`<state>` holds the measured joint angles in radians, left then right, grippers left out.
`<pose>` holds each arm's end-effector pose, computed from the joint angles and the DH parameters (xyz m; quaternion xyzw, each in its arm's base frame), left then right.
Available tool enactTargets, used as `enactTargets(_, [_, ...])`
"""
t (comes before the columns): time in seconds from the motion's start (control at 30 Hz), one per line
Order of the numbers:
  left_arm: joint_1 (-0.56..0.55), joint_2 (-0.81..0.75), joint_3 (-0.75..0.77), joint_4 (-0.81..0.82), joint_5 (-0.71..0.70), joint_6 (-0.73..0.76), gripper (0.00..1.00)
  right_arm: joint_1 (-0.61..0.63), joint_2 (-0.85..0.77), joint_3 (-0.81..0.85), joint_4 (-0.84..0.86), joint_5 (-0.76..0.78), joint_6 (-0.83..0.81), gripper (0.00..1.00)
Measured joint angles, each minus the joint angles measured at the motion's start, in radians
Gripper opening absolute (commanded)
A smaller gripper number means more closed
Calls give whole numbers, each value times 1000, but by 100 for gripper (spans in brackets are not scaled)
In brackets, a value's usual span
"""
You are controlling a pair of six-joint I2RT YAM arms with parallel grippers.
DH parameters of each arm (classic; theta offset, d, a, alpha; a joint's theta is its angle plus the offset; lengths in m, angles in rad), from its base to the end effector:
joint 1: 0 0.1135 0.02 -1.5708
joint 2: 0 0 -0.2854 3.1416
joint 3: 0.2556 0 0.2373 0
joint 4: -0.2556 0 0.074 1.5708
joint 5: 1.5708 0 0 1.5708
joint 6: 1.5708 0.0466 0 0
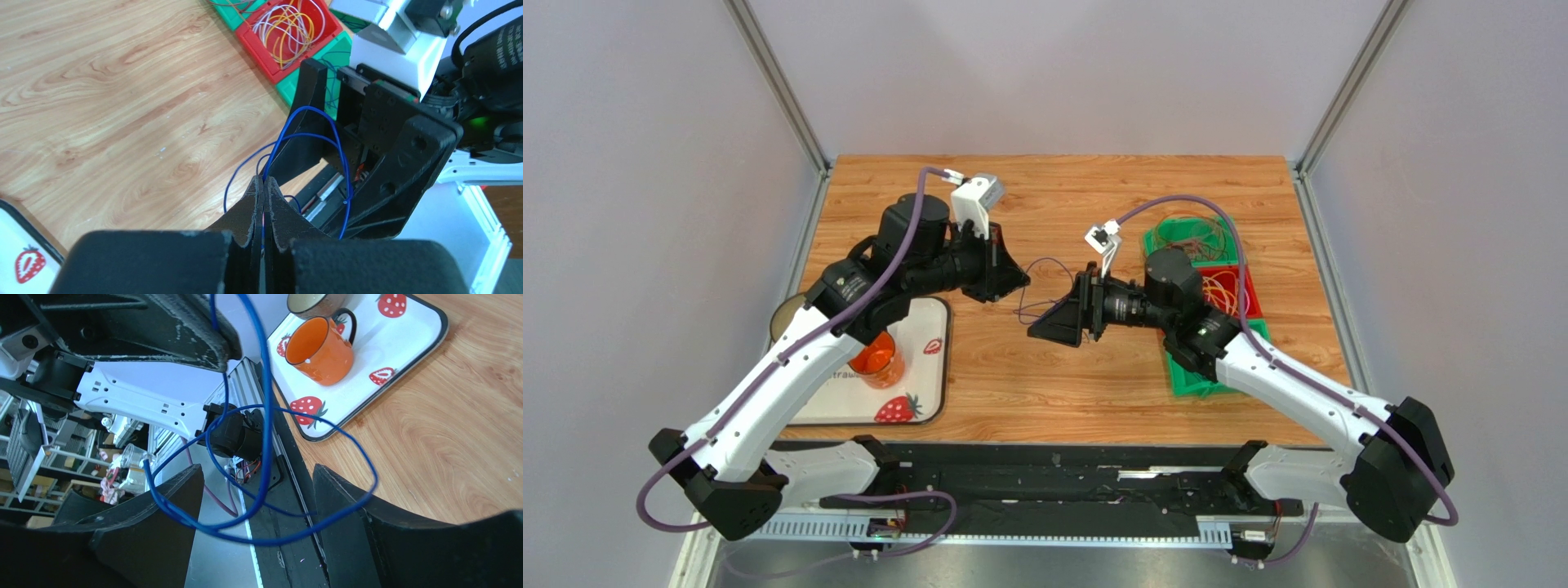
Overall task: Untangle the cables
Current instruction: Place the cable in the bin.
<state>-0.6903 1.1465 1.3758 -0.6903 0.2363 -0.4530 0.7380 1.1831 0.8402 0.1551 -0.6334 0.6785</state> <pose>0.1621 -0.1481 0.4311 0.1616 0.8307 -0.3673 0.3858 0.1724 0.1941 0.3362 -0.2203 0.7258 0.5764 0.3042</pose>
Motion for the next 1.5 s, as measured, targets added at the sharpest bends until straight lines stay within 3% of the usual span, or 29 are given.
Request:
enactTargets(0.07, [3, 0, 0, 1, 11, -13, 0, 19, 1, 0, 9, 3, -14, 67])
enactTargets(0.17, [6, 0, 0, 6, 26, -26, 0, 35, 1, 0, 19, 6, -30, 48])
enactTargets(0.2, [6, 0, 0, 8, 29, -30, 0, 37, 2, 1, 23, 7, -33, 23])
enactTargets(0.27, [6, 0, 0, 14, 33, -36, 0, 40, 3, 3, 26, 13, -47, 0])
enactTargets(0.5, [29, -2, 2, 9, 20, -39, 0, 47, -27, 5, -27, 64, -68, 0])
enactTargets(0.6, [63, -11, 11, -19, -19, -35, 0, 47, -105, 14, -172, 166, -93, 0])
enactTargets(0.83, [264, -80, 18, -89, -85, -29, 0, 14, -320, 42, -519, 426, -128, 0])
enactTargets(1.07, [315, -109, 18, -141, -153, -21, 0, -52, -397, 61, -759, 623, -128, 0])
enactTargets(1.2, [346, -116, -2, -164, -190, -25, 0, -147, -391, 95, -838, 658, -125, 0])
enactTargets(1.37, [367, -139, -40, -174, -160, -45, 0, -312, -387, 113, -852, 586, -117, 0])
enactTargets(1.47, [377, -154, -56, -172, -130, -51, 54, -378, -385, 113, -855, 505, -113, 0])
enactTargets(1.5, [385, -158, -62, -172, -137, -40, 88, -394, -384, 113, -863, 502, -117, 0])
